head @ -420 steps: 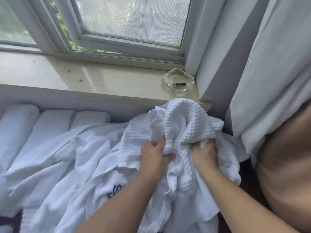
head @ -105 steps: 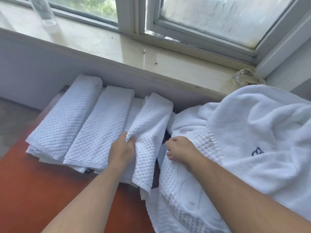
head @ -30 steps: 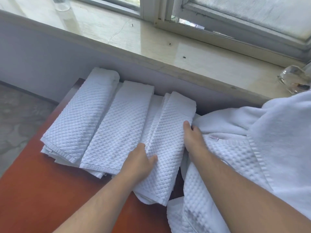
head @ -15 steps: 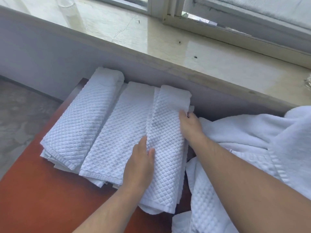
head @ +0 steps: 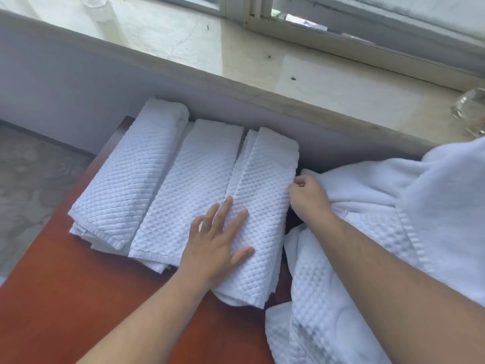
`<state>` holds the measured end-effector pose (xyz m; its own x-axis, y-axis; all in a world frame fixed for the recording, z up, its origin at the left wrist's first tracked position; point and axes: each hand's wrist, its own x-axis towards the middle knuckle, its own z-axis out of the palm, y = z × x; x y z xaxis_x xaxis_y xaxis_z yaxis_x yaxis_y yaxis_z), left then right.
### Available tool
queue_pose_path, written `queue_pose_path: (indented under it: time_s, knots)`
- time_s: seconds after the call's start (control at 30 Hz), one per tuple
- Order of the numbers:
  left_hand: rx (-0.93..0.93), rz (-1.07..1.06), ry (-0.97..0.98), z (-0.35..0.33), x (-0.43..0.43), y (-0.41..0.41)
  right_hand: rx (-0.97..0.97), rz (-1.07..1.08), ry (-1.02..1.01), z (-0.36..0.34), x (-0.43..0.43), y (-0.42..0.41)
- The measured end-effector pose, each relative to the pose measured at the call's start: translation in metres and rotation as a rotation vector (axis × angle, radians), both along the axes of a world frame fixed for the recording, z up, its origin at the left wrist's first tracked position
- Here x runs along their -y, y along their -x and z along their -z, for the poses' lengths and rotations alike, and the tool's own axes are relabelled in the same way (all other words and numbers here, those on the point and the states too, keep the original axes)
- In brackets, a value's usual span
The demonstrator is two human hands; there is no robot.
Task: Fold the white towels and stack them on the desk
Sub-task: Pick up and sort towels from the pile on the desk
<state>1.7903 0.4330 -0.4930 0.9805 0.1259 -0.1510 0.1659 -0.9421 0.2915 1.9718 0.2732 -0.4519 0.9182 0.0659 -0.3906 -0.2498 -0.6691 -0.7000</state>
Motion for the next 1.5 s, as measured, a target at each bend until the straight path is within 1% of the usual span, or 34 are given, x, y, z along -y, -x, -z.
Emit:
queue_pose_path:
  time_s: [0.07,0.13,0.2,0.23,0.27,0.3,0.33,0.37,0.4,0.43,0.47,0.5,0.53,0.6,0.7,0.77,0.83,1.0,1.13,1.2,1.3,1.37,1.43,1.47,1.5]
  knots:
    - [-0.111,0.015,-0.068,-0.001,-0.004,0.001,0.029,-0.031,0.019,-0.019,0.014,0.016]
    - [-0.176,-0.013,-0.127,-0.009,-0.001,-0.005,0.052,-0.101,0.013,-0.042,0.030,0.032]
    - [-0.160,-0.042,-0.162,-0.029,0.015,-0.016,0.107,-0.155,0.012,-0.070,0.049,0.046]
    - [-0.103,-0.059,-0.132,-0.042,0.028,-0.021,0.147,-0.174,0.024,-0.085,0.061,0.052]
    - [-0.014,-0.074,-0.049,-0.060,0.049,-0.027,0.208,-0.187,0.059,-0.104,0.079,0.057]
    - [0.061,-0.093,0.108,-0.073,0.068,-0.031,0.284,-0.206,0.132,-0.119,0.095,0.061]
    - [0.087,-0.102,0.324,-0.084,0.085,-0.034,0.388,-0.218,0.232,-0.133,0.110,0.066]
    - [0.055,-0.060,0.544,-0.094,0.108,-0.036,0.524,-0.210,0.342,-0.147,0.132,0.073]
    - [-0.034,0.031,0.714,-0.102,0.132,-0.034,0.656,-0.186,0.446,-0.157,0.157,0.080]
    - [-0.130,0.135,0.788,-0.108,0.156,-0.031,0.768,-0.142,0.536,-0.164,0.182,0.090]
    - [-0.183,0.226,0.785,-0.110,0.179,-0.029,0.835,-0.080,0.610,-0.168,0.207,0.100]
    - [-0.175,0.288,0.760,-0.111,0.198,-0.029,0.858,-0.007,0.673,-0.168,0.230,0.110]
    - [-0.137,0.314,0.745,-0.110,0.213,-0.032,0.839,0.058,0.707,-0.164,0.252,0.119]
    - [-0.070,0.315,0.694,-0.110,0.241,-0.040,0.716,0.110,0.693,-0.148,0.289,0.131]
    - [-0.041,0.253,0.555,-0.109,0.281,-0.057,0.578,0.081,0.579,-0.120,0.334,0.131]
    - [-0.045,0.191,0.524,-0.105,0.302,-0.067,0.567,0.094,0.494,-0.104,0.352,0.123]
    - [-0.082,0.155,0.514,-0.101,0.309,-0.076,0.596,0.089,0.463,-0.090,0.357,0.111]
    - [-0.163,0.103,0.455,-0.097,0.297,-0.090,0.529,-0.032,0.520,-0.067,0.342,0.084]
    - [-0.177,0.092,0.318,-0.114,0.305,-0.085,0.503,-0.040,0.488,-0.076,0.346,0.088]
    - [-0.111,0.117,0.336,-0.120,0.298,-0.068,0.556,-0.030,0.450,-0.086,0.346,0.102]
    - [-0.020,0.161,0.388,-0.118,0.273,-0.040,0.756,0.033,0.355,-0.095,0.332,0.124]
    - [0.067,0.052,0.558,-0.115,0.256,-0.040,0.918,0.114,0.274,-0.091,0.316,0.125]
    - [0.139,-0.081,0.780,-0.113,0.251,-0.055,1.022,0.195,0.232,-0.080,0.305,0.119]
    - [0.150,-0.116,0.847,-0.111,0.252,-0.066,1.062,0.225,0.238,-0.072,0.304,0.116]
    - [0.149,-0.114,0.850,-0.106,0.256,-0.078,1.106,0.247,0.259,-0.063,0.304,0.112]
